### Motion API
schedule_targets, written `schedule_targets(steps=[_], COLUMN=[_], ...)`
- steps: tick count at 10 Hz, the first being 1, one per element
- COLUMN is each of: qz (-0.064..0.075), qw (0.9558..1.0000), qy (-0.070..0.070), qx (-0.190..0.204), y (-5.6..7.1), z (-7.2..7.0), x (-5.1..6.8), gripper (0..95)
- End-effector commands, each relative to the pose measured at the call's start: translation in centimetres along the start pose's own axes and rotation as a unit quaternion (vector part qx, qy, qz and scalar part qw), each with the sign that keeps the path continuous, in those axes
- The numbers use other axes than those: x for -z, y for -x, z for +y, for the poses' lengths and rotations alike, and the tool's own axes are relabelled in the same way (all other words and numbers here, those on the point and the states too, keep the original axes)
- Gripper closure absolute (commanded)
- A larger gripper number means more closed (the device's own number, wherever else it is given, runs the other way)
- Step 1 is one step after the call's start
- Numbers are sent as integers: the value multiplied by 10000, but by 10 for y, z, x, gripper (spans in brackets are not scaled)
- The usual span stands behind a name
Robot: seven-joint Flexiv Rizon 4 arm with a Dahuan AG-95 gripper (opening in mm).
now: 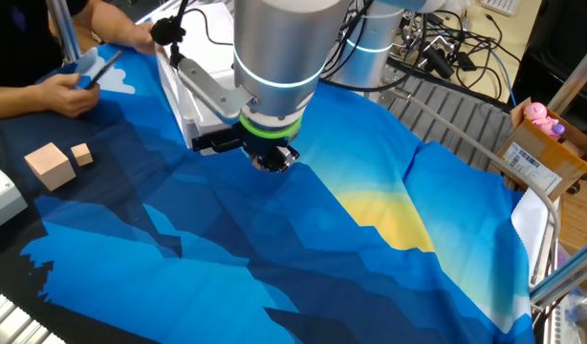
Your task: Put things in the drawer
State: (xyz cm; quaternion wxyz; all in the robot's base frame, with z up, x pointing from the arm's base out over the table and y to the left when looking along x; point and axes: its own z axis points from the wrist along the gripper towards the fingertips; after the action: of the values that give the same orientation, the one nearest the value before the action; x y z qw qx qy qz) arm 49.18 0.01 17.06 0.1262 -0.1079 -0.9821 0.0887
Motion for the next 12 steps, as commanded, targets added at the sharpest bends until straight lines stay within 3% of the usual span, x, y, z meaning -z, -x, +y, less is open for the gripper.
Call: schedule_targets(steps=[1, 3, 4, 7, 8, 9, 12], qz=[211, 343, 274, 234, 265, 272, 427], qw=[9983, 9954, 9945, 9954, 9962, 9968, 9986], qy=[58, 39, -57, -351, -328, -295, -121], qx=[-541, -890, -1012, -856, -756, -699, -300], y=[1, 1, 1, 1, 1, -5, -20], z=[0, 0, 0, 0, 0, -11, -70], x=[0, 0, 0, 0, 0, 4, 18], gripper=[950, 950, 950, 950, 950, 950, 950])
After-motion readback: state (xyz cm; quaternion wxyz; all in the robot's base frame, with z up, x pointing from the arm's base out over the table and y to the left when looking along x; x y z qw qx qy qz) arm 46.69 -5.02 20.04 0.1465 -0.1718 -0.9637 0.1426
